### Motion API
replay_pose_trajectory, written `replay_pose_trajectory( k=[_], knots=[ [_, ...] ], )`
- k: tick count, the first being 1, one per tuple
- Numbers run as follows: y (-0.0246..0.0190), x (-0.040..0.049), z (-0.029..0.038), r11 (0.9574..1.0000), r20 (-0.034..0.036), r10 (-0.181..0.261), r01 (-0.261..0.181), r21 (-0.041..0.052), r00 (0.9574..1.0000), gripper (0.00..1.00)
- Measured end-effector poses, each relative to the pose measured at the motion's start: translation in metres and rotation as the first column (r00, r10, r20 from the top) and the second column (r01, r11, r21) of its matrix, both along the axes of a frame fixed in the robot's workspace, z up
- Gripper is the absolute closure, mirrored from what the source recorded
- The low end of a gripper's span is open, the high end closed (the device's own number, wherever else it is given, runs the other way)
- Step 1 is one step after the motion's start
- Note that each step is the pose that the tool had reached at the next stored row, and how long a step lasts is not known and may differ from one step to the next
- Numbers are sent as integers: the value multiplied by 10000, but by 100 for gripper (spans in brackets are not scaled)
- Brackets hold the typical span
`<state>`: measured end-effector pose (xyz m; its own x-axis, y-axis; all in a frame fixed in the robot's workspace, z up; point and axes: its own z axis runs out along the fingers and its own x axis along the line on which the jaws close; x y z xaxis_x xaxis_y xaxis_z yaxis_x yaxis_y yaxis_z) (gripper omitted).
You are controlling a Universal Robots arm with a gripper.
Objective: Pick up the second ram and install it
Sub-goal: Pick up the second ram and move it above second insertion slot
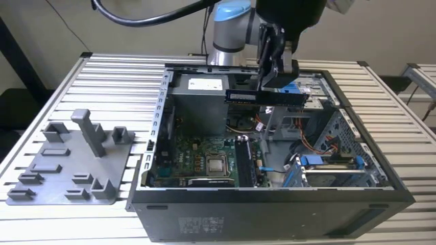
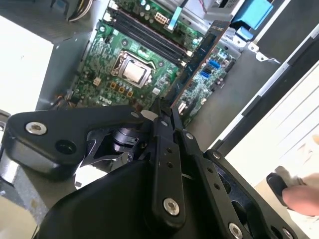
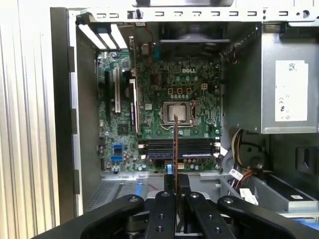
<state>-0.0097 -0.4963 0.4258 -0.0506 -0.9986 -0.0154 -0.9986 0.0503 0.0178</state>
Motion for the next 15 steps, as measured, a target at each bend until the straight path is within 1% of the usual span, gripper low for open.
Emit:
replay_pose_trajectory(
  k=[5, 12, 14, 15],
  knots=[
    [0, 91, 0, 10000, 0, 1, -1, 1, 10000, 86],
    [3, 99, 0, 10000, 1, 0, 0, 0, 10000, 86],
    [18, 99, 0, 10000, 0, 1, -1, -1, 10000, 86],
    [33, 99, 0, 10000, 0, 1, -1, 0, 10000, 86]
  ],
)
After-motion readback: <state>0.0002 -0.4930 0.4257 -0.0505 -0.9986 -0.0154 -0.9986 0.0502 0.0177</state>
